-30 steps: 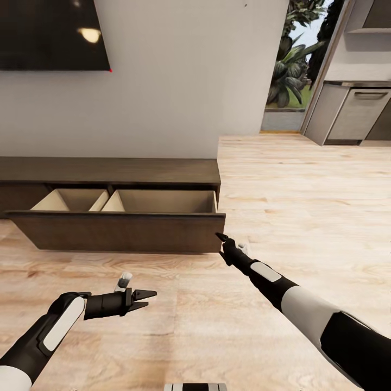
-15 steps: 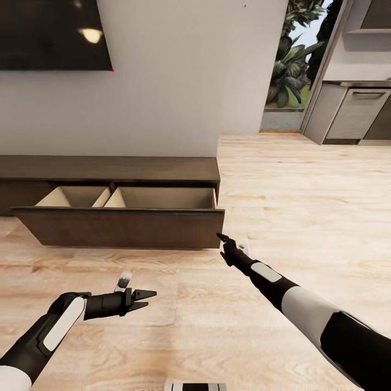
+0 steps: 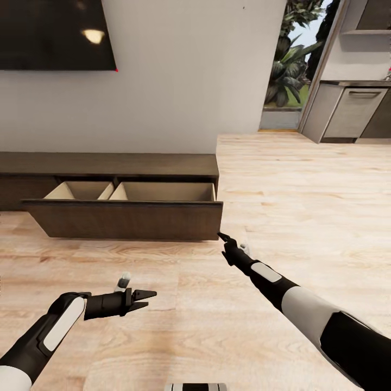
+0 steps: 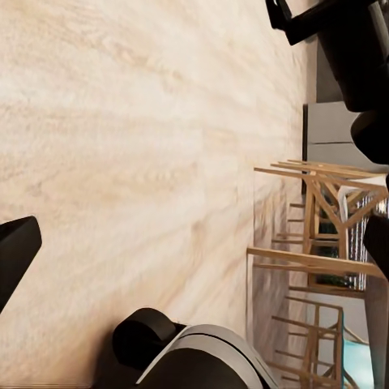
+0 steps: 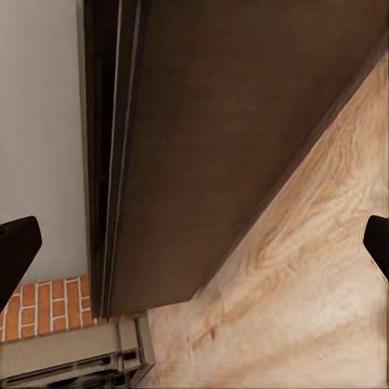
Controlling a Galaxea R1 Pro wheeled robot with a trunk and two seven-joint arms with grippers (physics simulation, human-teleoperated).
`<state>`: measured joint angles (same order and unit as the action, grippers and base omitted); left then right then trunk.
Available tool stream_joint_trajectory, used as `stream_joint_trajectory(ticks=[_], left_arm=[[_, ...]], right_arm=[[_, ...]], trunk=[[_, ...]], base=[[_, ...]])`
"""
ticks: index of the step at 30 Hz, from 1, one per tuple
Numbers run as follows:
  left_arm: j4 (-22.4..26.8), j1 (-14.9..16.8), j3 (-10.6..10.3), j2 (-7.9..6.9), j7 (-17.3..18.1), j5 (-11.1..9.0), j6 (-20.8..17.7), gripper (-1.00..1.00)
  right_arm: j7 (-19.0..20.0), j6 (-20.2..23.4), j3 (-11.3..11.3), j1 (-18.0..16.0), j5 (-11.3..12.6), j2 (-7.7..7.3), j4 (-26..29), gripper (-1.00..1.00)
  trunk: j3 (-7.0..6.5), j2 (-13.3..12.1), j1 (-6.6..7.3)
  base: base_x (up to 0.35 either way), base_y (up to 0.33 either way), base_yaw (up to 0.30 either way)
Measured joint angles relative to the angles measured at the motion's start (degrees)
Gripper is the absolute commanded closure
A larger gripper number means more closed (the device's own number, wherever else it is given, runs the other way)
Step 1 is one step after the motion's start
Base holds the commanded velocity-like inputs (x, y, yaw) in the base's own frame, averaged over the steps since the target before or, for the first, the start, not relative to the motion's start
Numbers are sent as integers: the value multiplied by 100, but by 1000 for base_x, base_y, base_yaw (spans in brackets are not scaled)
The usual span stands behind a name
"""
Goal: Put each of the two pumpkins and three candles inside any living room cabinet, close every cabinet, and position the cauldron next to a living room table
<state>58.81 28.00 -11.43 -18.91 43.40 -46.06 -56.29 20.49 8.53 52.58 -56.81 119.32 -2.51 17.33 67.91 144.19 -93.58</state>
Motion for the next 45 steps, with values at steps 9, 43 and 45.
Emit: stream_joint_trajectory(ticks=[9,43,45], left_arm=[[-1,0,0,5,0,24,0,-100],[32,-2,-16,-5,-217,69,-1,-100],[50,-2,-6,1,-480,60,-4,-100]], right_arm=[[2,-124,10,0,-4,0,0,-100],[-113,-569,100,-1,-254,6,16,-100],[-299,-567,95,-1,-588,-8,8,-100]], trunk=[[0,0,2],[-316,-20,41],[-355,-22,46]], base=[[-96,-23,0],[-1,-11,71],[0,0,272]])
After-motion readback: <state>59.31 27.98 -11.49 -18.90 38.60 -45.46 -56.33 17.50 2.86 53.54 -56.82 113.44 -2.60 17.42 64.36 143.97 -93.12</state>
